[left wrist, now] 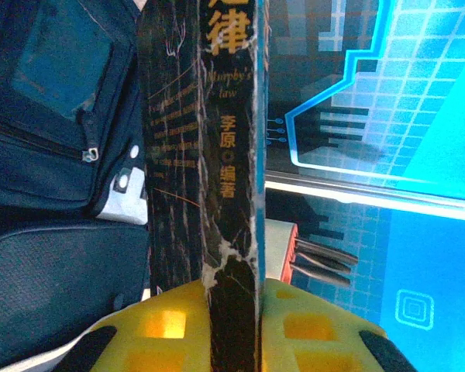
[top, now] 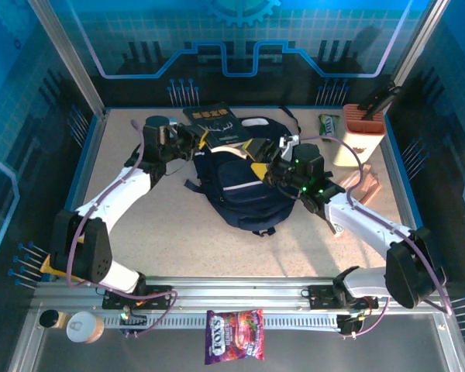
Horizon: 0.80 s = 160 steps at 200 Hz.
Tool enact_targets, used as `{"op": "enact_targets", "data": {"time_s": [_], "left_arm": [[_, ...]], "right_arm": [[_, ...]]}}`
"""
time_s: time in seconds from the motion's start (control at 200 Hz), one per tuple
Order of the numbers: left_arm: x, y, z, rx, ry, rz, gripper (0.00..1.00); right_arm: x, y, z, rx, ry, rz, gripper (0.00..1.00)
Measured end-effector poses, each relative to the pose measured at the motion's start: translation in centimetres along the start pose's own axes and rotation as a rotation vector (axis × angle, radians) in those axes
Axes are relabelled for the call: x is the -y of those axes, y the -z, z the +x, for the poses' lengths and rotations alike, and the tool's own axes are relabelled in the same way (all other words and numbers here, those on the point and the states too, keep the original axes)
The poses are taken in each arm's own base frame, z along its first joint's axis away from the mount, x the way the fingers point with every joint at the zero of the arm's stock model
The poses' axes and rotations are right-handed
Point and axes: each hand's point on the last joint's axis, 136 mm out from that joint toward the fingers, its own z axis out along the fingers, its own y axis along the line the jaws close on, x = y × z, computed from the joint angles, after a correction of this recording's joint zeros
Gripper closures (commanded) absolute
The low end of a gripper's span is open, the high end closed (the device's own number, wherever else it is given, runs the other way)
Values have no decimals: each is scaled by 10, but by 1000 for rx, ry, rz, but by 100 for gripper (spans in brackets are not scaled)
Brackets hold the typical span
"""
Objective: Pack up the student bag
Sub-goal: Pass the book.
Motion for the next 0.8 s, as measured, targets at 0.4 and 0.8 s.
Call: {"op": "enact_targets", "data": {"time_s": [0.4,0.8], "left_arm": [[2,-20,24,-16,55,15,92],[-7,-21,29,-28,54,-23,90]], "right_arm": [[25,-38,-8,65,-203,21,0],[20,-56,-27,130,-270,-44,11]]}}
